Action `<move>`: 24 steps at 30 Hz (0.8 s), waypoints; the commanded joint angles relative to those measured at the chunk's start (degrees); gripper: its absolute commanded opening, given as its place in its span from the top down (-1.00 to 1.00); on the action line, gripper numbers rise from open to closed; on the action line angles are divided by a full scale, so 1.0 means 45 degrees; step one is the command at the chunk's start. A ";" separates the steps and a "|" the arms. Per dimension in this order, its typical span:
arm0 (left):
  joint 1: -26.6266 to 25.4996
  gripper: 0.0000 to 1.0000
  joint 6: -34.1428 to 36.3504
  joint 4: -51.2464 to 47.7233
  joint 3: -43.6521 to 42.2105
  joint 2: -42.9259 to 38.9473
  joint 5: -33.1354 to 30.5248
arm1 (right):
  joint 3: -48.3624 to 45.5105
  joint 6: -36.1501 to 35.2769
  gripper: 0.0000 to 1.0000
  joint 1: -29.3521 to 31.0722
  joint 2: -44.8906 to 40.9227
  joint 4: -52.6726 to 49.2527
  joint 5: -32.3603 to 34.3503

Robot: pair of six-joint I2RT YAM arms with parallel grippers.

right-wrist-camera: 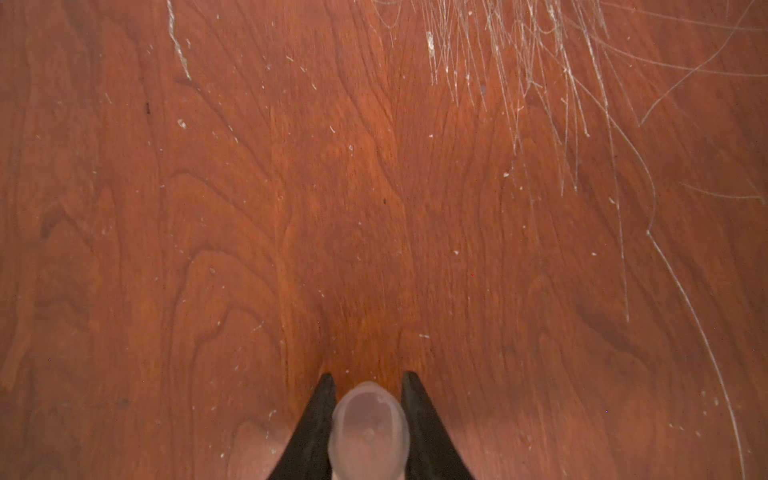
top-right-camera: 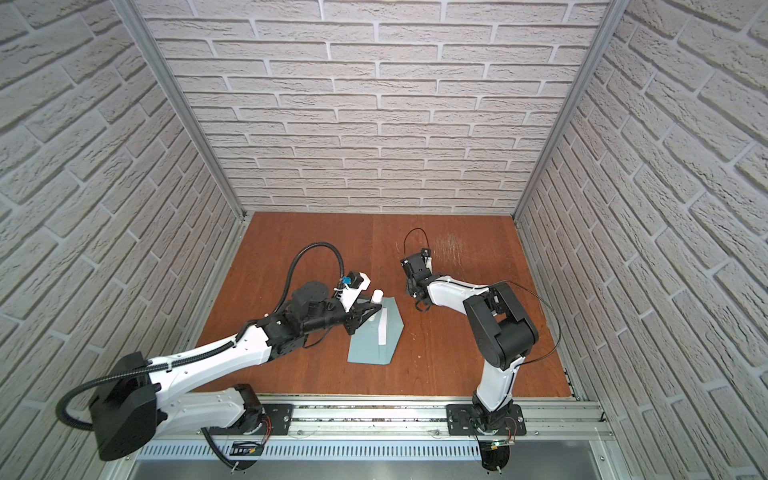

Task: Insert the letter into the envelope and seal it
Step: 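Pull the cap off the glue stick with the right gripper and set it down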

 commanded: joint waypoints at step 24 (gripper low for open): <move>0.0226 1.00 0.0176 0.0853 -0.0286 -0.0374 0.0093 | -0.0822 0.0964 0.19 -0.0050 0.0113 0.0237 -0.0079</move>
